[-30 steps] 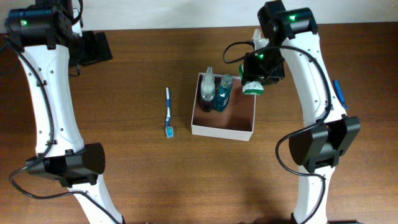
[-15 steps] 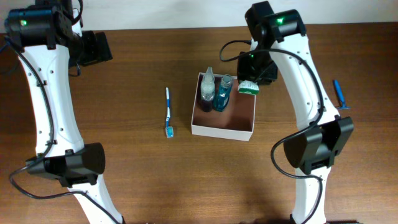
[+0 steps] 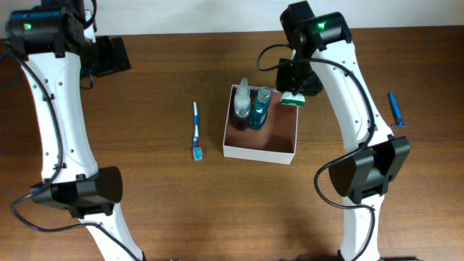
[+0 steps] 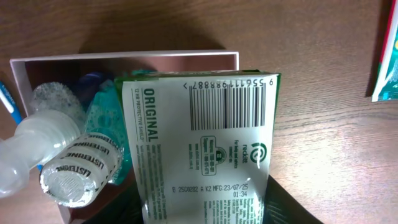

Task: Pack container
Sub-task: 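Lift the soap bar box and carry it left over the pink box, then lower the soap bar box into the box and open the right gripper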

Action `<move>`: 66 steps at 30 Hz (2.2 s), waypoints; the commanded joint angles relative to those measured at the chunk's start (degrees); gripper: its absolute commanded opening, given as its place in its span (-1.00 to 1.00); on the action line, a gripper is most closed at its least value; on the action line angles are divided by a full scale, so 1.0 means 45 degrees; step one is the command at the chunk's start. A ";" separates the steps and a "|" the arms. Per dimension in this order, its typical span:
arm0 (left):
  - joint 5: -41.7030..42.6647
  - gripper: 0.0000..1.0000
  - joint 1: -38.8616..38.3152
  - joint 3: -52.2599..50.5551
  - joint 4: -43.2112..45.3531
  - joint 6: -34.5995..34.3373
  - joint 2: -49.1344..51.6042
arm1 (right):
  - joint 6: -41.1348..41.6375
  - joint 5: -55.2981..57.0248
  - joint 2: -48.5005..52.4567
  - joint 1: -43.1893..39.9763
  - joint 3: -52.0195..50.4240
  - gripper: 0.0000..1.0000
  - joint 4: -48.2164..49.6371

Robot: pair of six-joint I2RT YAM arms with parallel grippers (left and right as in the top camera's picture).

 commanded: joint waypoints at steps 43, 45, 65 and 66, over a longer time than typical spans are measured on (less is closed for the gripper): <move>0.0039 0.99 0.0053 -0.0015 -0.0005 0.0204 -0.0257 | 0.0136 0.0180 0.0219 0.0427 -0.3793 -0.03 0.2676; 0.0039 0.99 0.0053 -0.0015 -0.0005 0.0204 -0.0262 | 0.0131 0.0185 0.0219 0.0427 -0.4075 -0.03 0.2909; 0.0039 0.99 0.0053 -0.0015 -0.0005 0.0204 -0.0262 | 0.0126 0.0141 0.0219 0.0398 -0.4716 0.31 0.3886; 0.0039 0.99 0.0053 -0.0015 -0.0005 0.0204 -0.0262 | 0.0126 0.0136 0.0214 0.0398 -0.4707 0.33 0.3929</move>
